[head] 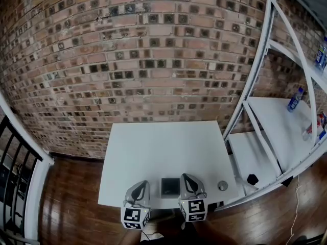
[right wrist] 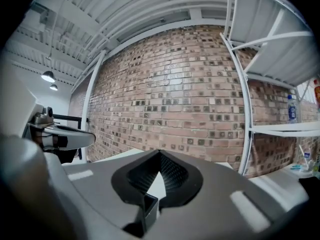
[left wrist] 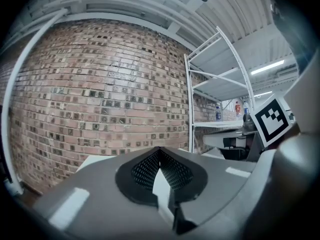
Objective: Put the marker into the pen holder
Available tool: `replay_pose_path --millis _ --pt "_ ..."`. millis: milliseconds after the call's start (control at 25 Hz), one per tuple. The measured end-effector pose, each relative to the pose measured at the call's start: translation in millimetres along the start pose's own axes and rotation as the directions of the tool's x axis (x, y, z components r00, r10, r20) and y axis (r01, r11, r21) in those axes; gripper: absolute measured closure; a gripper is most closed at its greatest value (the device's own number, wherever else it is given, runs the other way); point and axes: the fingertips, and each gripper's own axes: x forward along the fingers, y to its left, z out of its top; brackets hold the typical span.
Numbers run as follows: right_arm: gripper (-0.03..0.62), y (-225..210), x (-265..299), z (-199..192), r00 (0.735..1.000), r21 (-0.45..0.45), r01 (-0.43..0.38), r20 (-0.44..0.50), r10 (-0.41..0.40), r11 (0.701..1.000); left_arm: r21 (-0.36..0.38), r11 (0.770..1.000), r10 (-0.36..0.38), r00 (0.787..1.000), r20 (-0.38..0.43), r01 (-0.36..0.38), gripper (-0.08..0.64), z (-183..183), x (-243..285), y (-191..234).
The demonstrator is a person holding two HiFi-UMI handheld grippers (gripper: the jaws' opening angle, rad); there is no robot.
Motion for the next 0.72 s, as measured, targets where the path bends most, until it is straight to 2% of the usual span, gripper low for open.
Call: replay_pose_path --millis 720 --pt "0.591 12.3 -9.0 5.5 0.997 -0.028 -0.052 0.048 0.053 0.998 0.006 1.000 0.007 1.000 -0.003 -0.007 0.546 -2.5 -1.1 -3.2"
